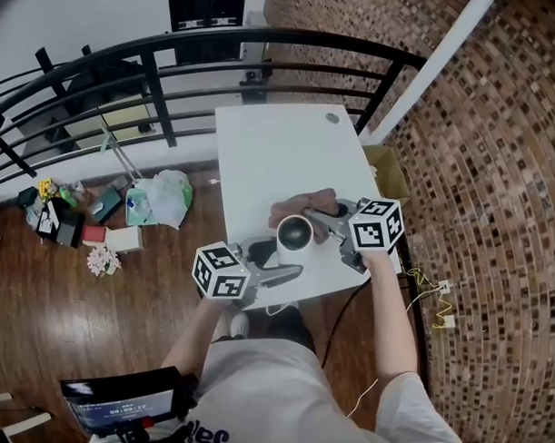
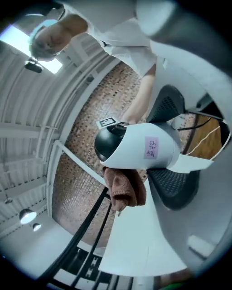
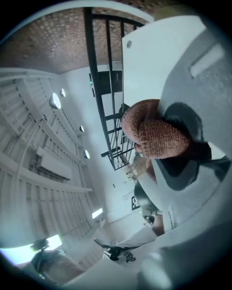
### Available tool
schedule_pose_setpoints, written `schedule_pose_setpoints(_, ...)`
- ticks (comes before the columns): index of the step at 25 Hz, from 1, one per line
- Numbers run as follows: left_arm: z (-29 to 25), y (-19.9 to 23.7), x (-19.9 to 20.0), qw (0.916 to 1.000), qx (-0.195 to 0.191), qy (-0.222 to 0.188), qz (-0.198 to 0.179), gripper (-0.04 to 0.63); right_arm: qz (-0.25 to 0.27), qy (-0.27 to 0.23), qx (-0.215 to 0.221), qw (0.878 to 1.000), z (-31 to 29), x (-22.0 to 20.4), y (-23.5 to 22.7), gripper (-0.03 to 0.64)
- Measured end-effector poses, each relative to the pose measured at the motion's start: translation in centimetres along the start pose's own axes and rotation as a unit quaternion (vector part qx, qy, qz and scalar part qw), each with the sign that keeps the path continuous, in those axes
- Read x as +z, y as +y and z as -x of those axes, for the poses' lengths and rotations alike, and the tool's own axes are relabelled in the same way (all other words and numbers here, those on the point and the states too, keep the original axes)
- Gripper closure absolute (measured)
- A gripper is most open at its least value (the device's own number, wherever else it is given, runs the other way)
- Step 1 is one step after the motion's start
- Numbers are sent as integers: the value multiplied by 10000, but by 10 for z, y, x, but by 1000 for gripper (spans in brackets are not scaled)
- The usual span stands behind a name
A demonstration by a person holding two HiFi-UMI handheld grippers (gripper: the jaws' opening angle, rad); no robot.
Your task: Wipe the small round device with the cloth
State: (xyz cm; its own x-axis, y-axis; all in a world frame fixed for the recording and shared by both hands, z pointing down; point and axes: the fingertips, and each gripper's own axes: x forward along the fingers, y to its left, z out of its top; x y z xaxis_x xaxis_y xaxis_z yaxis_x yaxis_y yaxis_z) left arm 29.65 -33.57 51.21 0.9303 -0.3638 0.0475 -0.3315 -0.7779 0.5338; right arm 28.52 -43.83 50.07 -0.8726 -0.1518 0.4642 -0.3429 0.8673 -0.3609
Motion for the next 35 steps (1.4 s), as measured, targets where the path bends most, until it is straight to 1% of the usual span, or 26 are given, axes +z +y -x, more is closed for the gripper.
schedule_pose_setpoints(2, 5, 5, 9, 9997, 79, -191, 114, 252, -175, -397, 176, 9989, 7, 4, 11, 591)
schedule_pose_setpoints(4, 8, 15, 12, 9993, 302, -172, 104, 252, -122, -797, 111, 9967, 17, 14, 21, 591)
schedule_pose_setpoints(6, 9, 25, 11, 9984, 548, -88, 131, 252, 142, -1131, -50, 9935, 25, 27, 34, 591)
schedule_pose_setpoints(8, 10, 36, 10, 9968, 774, -13, 191, 252, 551, -1277, -164, 9901, 28, 39, 54, 591)
schedule_pose_setpoints(11, 11, 47, 11, 9943, 1032, 49, 247, 252, 1136, -1098, -131, 9874, 18, 42, 85, 591)
schedule_pose_setpoints(13, 11, 51, 14, 9932, 1137, 97, 220, 252, 1342, -846, 30, 9873, 5, 35, 100, 591)
schedule_pose_setpoints(15, 11, 53, 16, 9919, 1246, 173, 182, 252, 1444, -610, 251, 9873, -6, 30, 112, 591)
schedule_pose_setpoints(17, 10, 58, 16, 9896, 1407, 276, 135, 252, 1490, -484, 434, 9867, -10, 32, 125, 591)
schedule_pose_setpoints(20, 12, 62, 18, 9876, 1537, 300, 101, 252, 1315, -316, 611, 9889, -17, 42, 138, 591)
schedule_pose_setpoints(22, 13, 62, 21, 9884, 1499, 164, 161, 252, 1274, 30, 550, 9903, -24, 34, 134, 591)
schedule_pose_setpoints(23, 15, 61, 22, 9894, 1438, 81, 192, 252, 1290, 205, 434, 9905, -25, 27, 129, 591)
schedule_pose_setpoints(24, 17, 59, 23, 9908, 1336, -2, 220, 252, 1298, 323, 286, 9906, -23, 20, 123, 591)
schedule_pose_setpoints(26, 20, 51, 25, 9942, 1033, -163, 242, 252, 1187, 341, 70, 9923, -12, 9, 111, 592)
schedule_pose_setpoints(28, 19, 40, 28, 9970, 697, -283, 174, 252, 894, 162, 137, 9958, 4, 4, 102, 592)
schedule_pose_setpoints(30, 18, 31, 33, 9983, 410, -402, 129, 252, 523, -137, 416, 9977, 16, 8, 100, 592)
schedule_pose_setpoints(32, 20, 24, 38, 9978, 173, -596, 211, 252, 217, -471, 566, 9970, 27, 16, 101, 592)
schedule_pose_setpoints(33, 22, 20, 41, 9972, 64, -697, 268, 252, 103, -636, 542, 9964, 33, 19, 98, 592)
schedule_pose_setpoints(35, 25, 15, 45, 9956, -171, -853, 346, 252, -93, -949, 362, 9948, 44, 24, 85, 592)
